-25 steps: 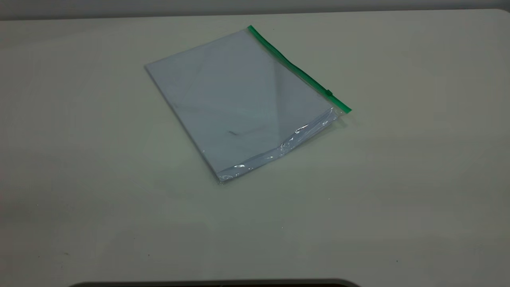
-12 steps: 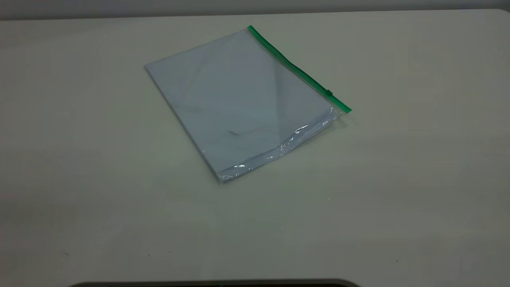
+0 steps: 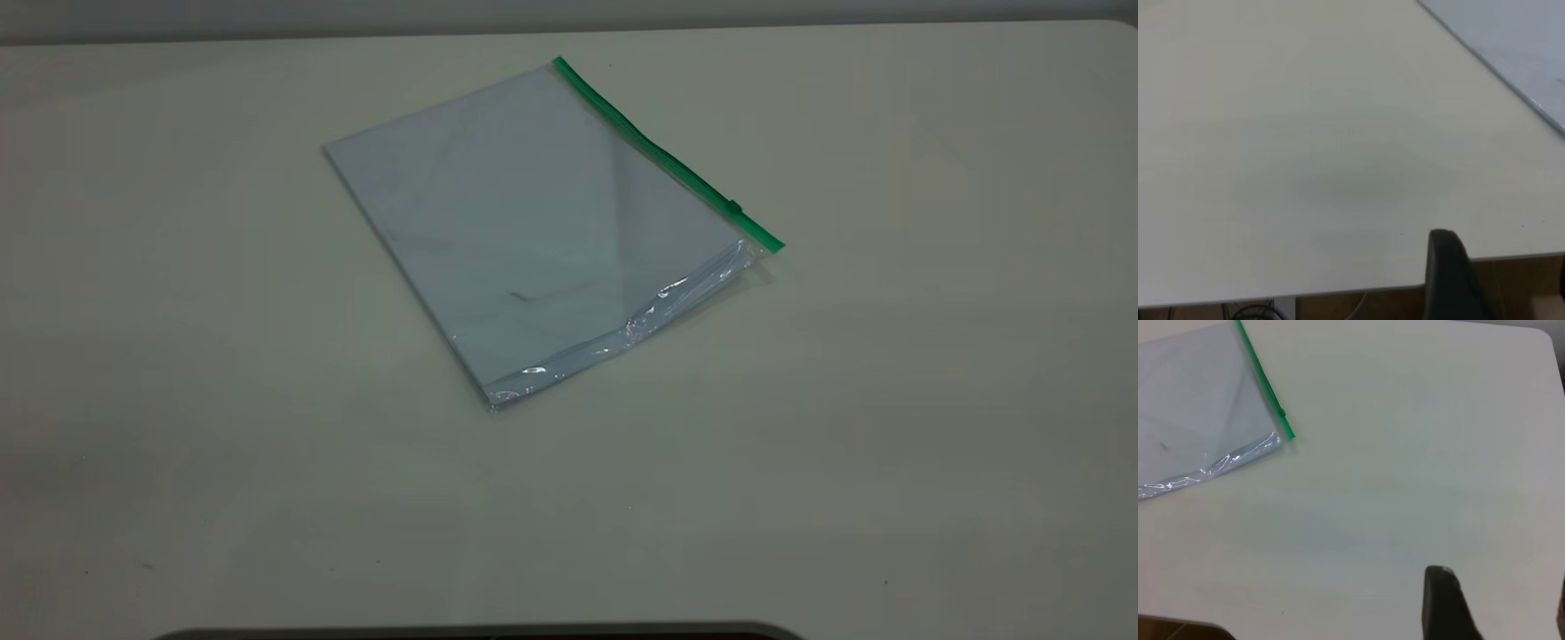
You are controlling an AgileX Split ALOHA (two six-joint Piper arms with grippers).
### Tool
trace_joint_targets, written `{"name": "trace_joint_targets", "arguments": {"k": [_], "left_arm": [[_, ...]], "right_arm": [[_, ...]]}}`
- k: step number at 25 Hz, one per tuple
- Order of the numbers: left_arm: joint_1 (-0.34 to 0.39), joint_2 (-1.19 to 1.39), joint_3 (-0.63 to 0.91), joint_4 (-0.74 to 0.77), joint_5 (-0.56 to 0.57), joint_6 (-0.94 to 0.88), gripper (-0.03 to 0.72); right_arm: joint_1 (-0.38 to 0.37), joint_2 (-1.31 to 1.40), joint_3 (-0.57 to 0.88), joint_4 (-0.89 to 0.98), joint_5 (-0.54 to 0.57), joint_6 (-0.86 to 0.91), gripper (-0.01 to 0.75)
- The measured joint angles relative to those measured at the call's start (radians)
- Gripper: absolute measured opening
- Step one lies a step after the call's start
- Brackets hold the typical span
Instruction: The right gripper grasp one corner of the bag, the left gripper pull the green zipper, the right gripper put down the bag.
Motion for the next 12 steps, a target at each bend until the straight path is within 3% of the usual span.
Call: {"name": "trace_joint_targets", "arguments": {"k": [12], "left_arm": [[0.0, 0.0, 0.0, 0.0, -0.007, 0.0, 0.453]], "right_arm": [[0.0, 0.0, 0.0, 0.02, 0.0, 0.0, 0.439]]}}
